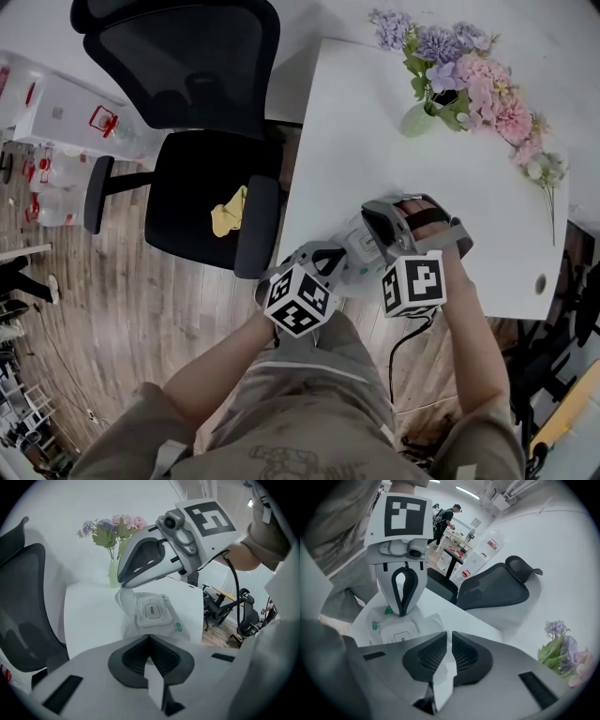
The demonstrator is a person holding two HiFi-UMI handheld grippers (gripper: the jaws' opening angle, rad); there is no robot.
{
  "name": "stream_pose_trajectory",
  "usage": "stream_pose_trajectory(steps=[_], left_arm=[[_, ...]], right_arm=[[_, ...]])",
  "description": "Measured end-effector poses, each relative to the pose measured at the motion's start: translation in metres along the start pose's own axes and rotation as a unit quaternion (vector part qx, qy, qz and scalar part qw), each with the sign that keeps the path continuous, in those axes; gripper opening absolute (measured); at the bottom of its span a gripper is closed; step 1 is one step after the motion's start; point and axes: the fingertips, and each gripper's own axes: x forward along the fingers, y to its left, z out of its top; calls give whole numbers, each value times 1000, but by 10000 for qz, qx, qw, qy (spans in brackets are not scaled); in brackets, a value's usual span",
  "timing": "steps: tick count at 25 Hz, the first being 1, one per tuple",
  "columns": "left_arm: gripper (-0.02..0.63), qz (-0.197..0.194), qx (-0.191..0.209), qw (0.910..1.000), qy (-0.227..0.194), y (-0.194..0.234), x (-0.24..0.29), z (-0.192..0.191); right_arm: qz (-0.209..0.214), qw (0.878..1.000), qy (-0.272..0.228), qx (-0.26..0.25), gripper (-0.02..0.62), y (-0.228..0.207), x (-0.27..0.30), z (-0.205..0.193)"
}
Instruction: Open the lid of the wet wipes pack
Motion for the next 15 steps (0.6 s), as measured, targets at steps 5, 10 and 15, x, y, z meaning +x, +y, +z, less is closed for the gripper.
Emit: stream_pose_trajectory(steps=[5,10,15], left_arm=[[17,1,14,10000,-87,0,0,1],[17,-24,-6,9999,-141,0,0,1],[17,-35,-54,9998,-208,0,-1,1]], right_arm=[[-4,9997,-89,246,46,-4,22,-3],[287,9985,-88,465,43,8,40,-9],[497,9972,-105,554,38,19,50,-11]])
